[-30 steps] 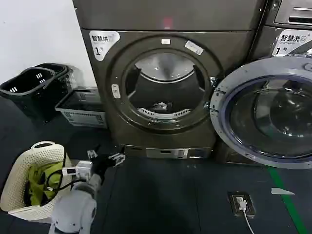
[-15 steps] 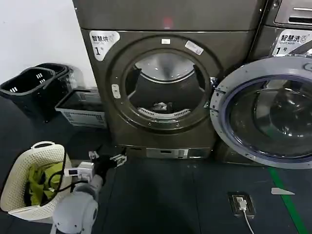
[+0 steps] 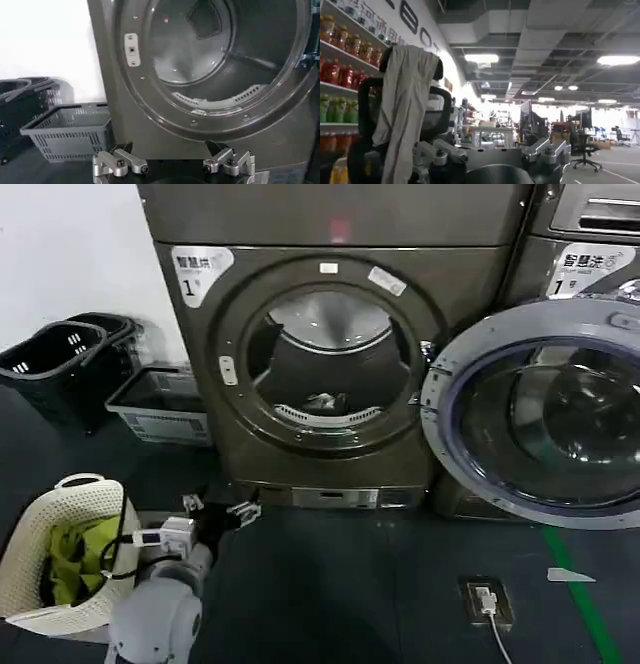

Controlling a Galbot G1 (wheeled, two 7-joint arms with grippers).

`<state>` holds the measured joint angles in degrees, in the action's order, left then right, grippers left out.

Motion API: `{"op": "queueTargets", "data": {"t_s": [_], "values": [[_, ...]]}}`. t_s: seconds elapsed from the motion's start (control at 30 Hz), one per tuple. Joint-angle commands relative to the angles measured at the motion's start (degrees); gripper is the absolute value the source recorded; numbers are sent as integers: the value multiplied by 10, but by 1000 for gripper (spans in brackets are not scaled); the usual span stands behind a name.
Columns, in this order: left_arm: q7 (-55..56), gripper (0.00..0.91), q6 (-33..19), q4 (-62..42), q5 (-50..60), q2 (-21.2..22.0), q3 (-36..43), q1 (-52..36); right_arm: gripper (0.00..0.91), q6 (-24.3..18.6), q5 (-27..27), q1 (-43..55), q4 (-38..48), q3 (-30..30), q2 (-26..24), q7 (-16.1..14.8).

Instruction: Grasp the clothes from the dryer.

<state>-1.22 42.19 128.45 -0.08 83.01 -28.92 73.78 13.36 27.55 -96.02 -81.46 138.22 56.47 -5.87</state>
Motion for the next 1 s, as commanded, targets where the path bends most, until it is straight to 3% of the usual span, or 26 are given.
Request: {"op": "queueTargets", "data": {"t_s": [0.03,0.73,1.0], "values": [[0,907,28,-1,0,-1,-1,0,907,-2,0,0,2,1,0,0],[9,907,28,5,-3,-6,4,-4,907,-8,8,-7,7,9,0,3],[12,907,28,7,-1,-4,8,-2,907,-14,29,-14,10,27,0,26]]}}
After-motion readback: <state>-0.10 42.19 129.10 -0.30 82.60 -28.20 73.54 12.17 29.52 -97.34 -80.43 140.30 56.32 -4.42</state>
